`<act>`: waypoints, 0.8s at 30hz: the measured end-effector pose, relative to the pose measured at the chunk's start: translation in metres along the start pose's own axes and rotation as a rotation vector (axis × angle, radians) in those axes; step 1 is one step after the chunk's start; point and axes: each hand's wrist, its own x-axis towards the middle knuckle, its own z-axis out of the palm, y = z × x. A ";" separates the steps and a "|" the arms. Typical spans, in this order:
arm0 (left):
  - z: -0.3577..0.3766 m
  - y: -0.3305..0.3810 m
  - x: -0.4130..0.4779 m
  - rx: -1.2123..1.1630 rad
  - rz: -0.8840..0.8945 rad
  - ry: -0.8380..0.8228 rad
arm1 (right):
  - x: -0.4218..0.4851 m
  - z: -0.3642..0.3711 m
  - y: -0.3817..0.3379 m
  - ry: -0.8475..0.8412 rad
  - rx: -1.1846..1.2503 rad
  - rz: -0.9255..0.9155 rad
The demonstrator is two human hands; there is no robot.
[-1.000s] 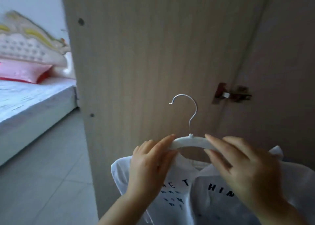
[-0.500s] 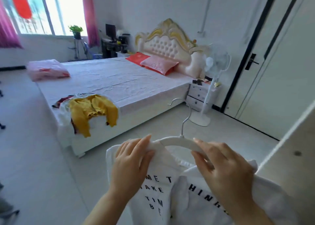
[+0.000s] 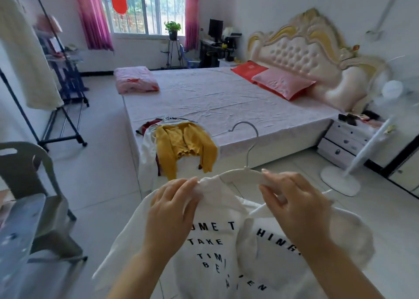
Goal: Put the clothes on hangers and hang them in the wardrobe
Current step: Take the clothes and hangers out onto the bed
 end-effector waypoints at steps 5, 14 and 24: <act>0.041 -0.042 0.051 0.074 -0.055 -0.003 | 0.045 0.088 0.040 -0.001 0.077 -0.036; 0.123 -0.115 0.188 0.249 -0.170 -0.009 | 0.162 0.261 0.124 -0.045 0.209 -0.074; 0.199 -0.244 0.322 0.278 -0.232 0.024 | 0.262 0.449 0.165 -0.129 0.329 -0.042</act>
